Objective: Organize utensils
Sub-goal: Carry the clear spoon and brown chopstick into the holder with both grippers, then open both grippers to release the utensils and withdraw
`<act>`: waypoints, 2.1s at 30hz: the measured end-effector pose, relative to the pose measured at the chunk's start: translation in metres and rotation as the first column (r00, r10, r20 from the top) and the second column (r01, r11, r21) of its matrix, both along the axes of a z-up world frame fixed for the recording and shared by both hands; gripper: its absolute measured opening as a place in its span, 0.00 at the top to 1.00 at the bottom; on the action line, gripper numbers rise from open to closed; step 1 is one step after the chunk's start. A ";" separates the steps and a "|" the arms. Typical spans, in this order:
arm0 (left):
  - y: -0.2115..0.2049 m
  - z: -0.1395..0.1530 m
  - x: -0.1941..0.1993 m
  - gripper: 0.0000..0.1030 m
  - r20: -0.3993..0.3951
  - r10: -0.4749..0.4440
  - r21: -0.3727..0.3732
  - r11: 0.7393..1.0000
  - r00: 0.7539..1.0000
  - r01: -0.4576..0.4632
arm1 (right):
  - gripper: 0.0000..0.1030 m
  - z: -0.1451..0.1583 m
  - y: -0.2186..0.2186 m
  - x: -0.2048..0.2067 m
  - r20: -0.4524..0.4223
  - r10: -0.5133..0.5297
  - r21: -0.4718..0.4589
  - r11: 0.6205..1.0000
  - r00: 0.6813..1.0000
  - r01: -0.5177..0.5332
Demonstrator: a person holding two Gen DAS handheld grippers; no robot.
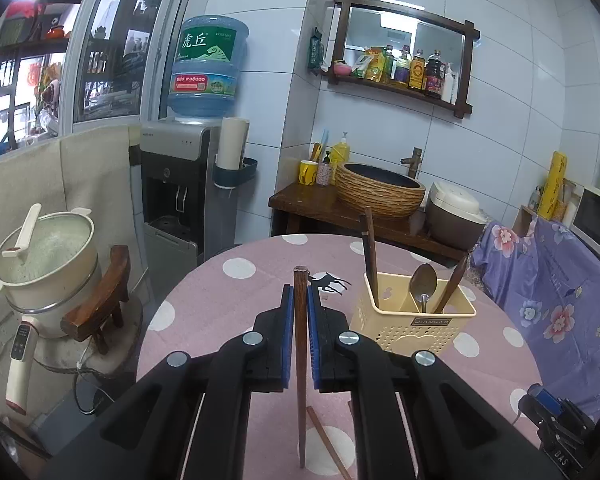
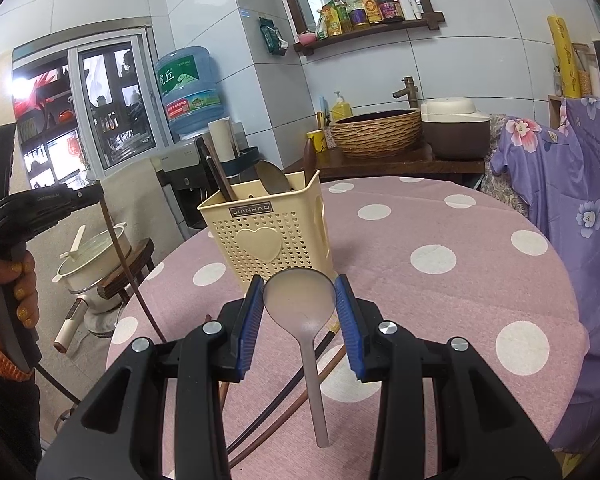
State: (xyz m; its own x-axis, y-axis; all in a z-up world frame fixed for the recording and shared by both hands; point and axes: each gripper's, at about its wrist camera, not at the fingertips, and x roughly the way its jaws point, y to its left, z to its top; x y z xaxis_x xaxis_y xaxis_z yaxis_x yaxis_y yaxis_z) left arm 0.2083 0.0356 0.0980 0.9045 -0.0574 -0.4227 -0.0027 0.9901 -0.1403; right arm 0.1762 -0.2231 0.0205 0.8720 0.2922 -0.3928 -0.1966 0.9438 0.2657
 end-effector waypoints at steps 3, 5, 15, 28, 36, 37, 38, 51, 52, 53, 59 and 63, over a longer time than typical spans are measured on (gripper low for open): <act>0.002 0.000 -0.002 0.92 -0.001 -0.006 -0.008 1.000 1.000 0.006 | 0.64 0.002 0.001 -0.001 0.004 0.001 -0.005 1.000 1.000 -0.001; 0.004 0.001 -0.004 0.92 0.003 -0.011 -0.012 1.000 1.000 0.011 | 0.64 0.003 0.002 0.000 0.003 0.005 -0.008 1.000 1.000 -0.005; 0.002 0.037 -0.007 0.92 0.051 -0.079 -0.050 0.995 0.996 0.081 | 0.64 0.035 0.006 0.021 0.043 0.065 0.018 0.998 0.997 -0.066; -0.045 0.161 0.027 0.92 0.272 -0.102 -0.079 0.989 0.957 0.127 | 0.64 0.171 0.043 0.110 0.251 0.007 -0.010 1.000 0.968 -0.004; -0.069 0.126 0.072 0.92 0.247 -0.033 -0.067 0.996 0.969 0.051 | 0.64 0.135 0.050 0.151 0.216 -0.053 0.005 0.999 0.975 0.053; -0.069 0.115 0.077 0.92 0.235 -0.029 -0.070 0.997 0.972 0.046 | 0.64 0.125 0.050 0.153 0.209 -0.054 0.004 0.998 0.976 0.055; -0.067 0.106 0.080 0.92 0.222 -0.026 -0.076 0.996 0.975 0.044 | 0.64 0.117 0.050 0.155 0.199 -0.057 0.004 0.998 0.978 0.058; -0.065 0.017 0.090 0.92 0.053 -0.045 -0.097 0.994 0.998 0.050 | 0.64 0.047 0.058 0.154 0.122 -0.071 -0.073 0.994 0.990 0.081; -0.065 0.013 0.090 0.92 0.043 -0.045 -0.094 0.994 0.998 0.049 | 0.64 0.044 0.057 0.154 0.113 -0.075 -0.077 0.993 0.991 0.084; -0.064 0.010 0.090 0.92 0.038 -0.045 -0.095 0.994 0.998 0.048 | 0.64 0.041 0.057 0.155 0.106 -0.076 -0.080 0.993 0.991 0.085; -0.065 0.005 0.088 0.92 0.034 -0.061 -0.094 0.994 0.998 0.064 | 0.64 0.034 0.057 0.153 0.099 -0.089 -0.097 0.990 0.991 0.098; -0.062 0.006 0.081 0.85 0.028 -0.072 -0.114 0.991 0.997 0.075 | 0.50 0.033 0.057 0.145 0.120 -0.087 -0.108 0.989 0.989 0.100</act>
State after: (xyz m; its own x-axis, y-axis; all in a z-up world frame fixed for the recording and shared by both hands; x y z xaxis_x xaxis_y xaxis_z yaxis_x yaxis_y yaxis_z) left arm 0.2896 -0.0259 0.1042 0.9058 -0.1706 -0.3878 0.0740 0.9650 -0.2518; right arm 0.3213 -0.1663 0.0537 0.9346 0.1665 -0.3142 -0.1290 0.9821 0.1369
